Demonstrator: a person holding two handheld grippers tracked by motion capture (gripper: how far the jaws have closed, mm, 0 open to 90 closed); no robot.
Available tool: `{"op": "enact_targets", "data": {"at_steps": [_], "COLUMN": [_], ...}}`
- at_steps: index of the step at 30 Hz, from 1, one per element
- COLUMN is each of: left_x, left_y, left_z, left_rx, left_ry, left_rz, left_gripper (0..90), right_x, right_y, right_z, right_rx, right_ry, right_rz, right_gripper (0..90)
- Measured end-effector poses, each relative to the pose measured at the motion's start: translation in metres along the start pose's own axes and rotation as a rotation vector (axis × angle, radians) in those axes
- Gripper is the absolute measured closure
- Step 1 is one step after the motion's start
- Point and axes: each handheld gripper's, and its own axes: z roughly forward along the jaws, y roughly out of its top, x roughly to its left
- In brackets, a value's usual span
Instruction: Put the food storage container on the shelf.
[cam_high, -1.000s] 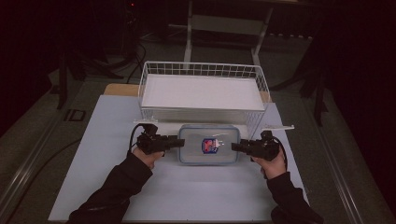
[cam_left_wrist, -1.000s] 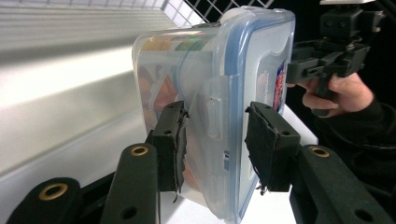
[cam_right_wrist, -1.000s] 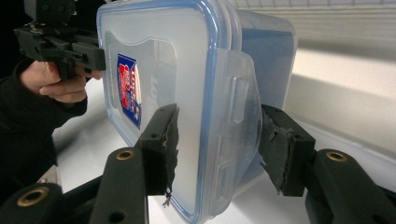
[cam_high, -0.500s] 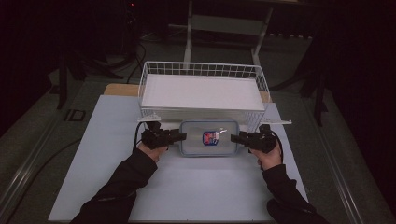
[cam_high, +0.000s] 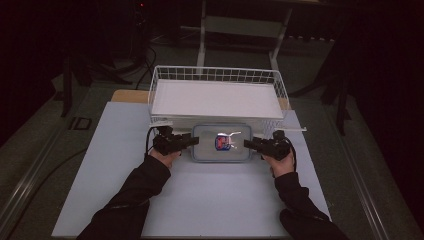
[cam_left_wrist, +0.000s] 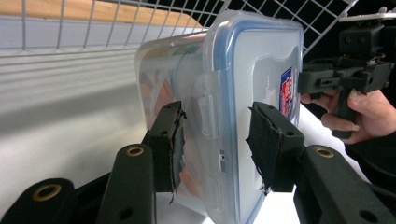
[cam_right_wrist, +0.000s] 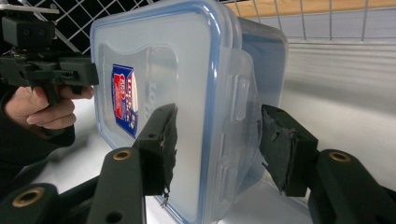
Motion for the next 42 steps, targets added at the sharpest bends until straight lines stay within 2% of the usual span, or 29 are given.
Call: {"op": "enact_targets", "data": {"at_steps": [3, 7, 8, 11, 16, 19, 20, 22, 24, 27, 29, 33, 34, 35, 38, 39, 40, 42], "left_x": [0.004, 0.004, 0.006, 0.005, 0.004, 0.004, 0.003, 0.004, 0.004, 0.003, 0.002, -0.004, -0.009, -0.008, -0.017, -0.018, -0.024, -0.024], "left_y": [0.000, -0.001, -0.002, -0.001, 0.001, 0.001, 0.002, 0.003, 0.003, 0.003, 0.003, 0.003, 0.003, 0.004, 0.002, 0.003, 0.002, 0.002], "left_z": [0.002, 0.006, 0.008, 0.009, 0.011, 0.012, 0.013, 0.013, 0.015, 0.015, 0.015, 0.012, 0.008, 0.005, -0.001, -0.003, -0.005, -0.008], "left_rx": [-0.012, -0.002, -0.013, -0.042, -0.054, -0.059, -0.062, -0.062, -0.063, -0.063, -0.054, -0.058, -0.069, -0.068, -0.062, -0.057, -0.053, -0.038], "left_ry": [-0.016, 0.014, 0.024, 0.056, 0.095, 0.113, 0.140, 0.177, 0.169, 0.182, 0.175, 0.171, 0.172, 0.144, 0.096, 0.081, 0.070, 0.049], "left_rz": [-0.010, -0.025, -0.037, -0.031, -0.030, -0.031, -0.024, 0.018, 0.026, 0.028, 0.021, 0.022, 0.007, 0.041, 0.024, 0.056, 0.013, -0.008], "left_gripper": [55.4, 54.3, 54.1, 54.1, 52.4, 51.1, 51.1, 51.1, 50.9, 50.6, 47.6, 40.6, 39.1, 38.0, 30.4, 28.8, 25.2, 19.5], "right_x": [0.001, 0.003, 0.004, 0.007, 0.009, 0.010, 0.011, 0.012, 0.013, 0.013, 0.013, 0.015, 0.019, 0.021, 0.027, 0.029, 0.032, 0.039], "right_y": [0.001, 0.001, 0.001, 0.003, 0.004, 0.005, 0.005, 0.006, 0.006, 0.006, 0.006, 0.005, 0.004, 0.004, 0.005, 0.005, 0.005, 0.004], "right_z": [0.001, 0.003, 0.005, 0.007, 0.009, 0.010, 0.011, 0.011, 0.012, 0.013, 0.012, 0.012, 0.010, 0.008, 0.002, -0.001, -0.003, -0.007], "right_rx": [-0.009, -0.012, -0.012, -0.025, -0.038, -0.038, -0.037, -0.036, -0.037, -0.041, -0.041, -0.048, -0.048, -0.051, -0.064, -0.066, -0.066, -0.063], "right_ry": [-0.022, -0.052, -0.082, -0.113, -0.173, -0.188, -0.215, -0.231, -0.238, -0.241, -0.243, -0.247, -0.261, -0.260, -0.253, -0.244, -0.241, -0.234], "right_rz": [-0.002, -0.001, -0.020, -0.025, -0.033, -0.025, -0.025, -0.035, -0.030, -0.029, -0.025, -0.045, -0.072, -0.077, -0.086, -0.089, -0.095, -0.110], "right_gripper": [46.5, 45.3, 49.1, 48.5, 41.3, 39.7, 37.9, 38.4, 38.1, 38.2, 38.0, 35.2, 34.5, 34.4, 34.4, 34.4, 34.4, 34.7]}}
